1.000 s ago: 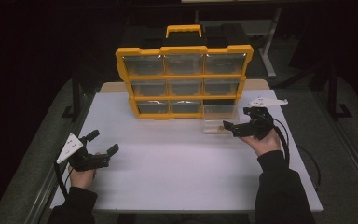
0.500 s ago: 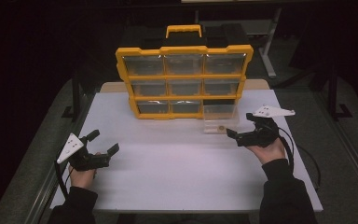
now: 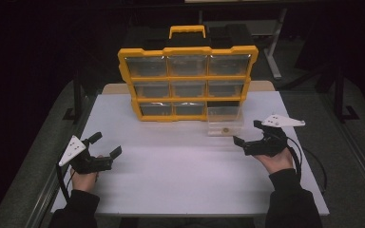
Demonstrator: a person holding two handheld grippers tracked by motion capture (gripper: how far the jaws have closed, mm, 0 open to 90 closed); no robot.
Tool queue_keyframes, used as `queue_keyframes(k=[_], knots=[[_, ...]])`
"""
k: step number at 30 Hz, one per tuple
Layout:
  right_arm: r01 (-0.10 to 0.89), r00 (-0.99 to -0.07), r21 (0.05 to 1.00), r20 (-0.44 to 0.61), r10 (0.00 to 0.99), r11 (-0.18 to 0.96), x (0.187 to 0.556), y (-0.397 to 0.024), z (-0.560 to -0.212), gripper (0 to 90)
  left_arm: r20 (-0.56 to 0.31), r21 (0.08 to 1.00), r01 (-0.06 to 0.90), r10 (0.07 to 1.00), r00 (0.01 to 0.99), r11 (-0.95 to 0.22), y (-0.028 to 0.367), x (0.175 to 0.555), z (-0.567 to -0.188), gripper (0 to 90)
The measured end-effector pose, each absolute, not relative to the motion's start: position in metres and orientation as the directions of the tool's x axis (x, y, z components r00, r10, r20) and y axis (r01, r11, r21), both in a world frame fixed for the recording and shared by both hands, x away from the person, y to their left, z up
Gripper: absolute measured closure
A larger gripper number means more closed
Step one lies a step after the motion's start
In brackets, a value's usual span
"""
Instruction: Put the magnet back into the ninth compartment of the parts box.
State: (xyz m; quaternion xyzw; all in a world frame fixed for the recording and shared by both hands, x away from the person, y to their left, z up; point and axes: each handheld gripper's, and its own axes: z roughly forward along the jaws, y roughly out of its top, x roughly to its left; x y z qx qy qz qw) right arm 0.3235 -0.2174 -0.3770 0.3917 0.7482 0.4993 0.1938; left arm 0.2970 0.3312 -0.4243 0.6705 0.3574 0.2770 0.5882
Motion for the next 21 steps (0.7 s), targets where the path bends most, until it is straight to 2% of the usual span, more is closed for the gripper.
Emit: queue_keyframes(k=[21], knots=[[0.402, -0.590, 0.906, 0.144, 0.794, 0.135, 0.301, -0.235, -0.398, 0.0, -0.048, 0.987, 0.152, 0.803, 0.594, -0.053, 0.331, 0.297, -0.424, 0.0]])
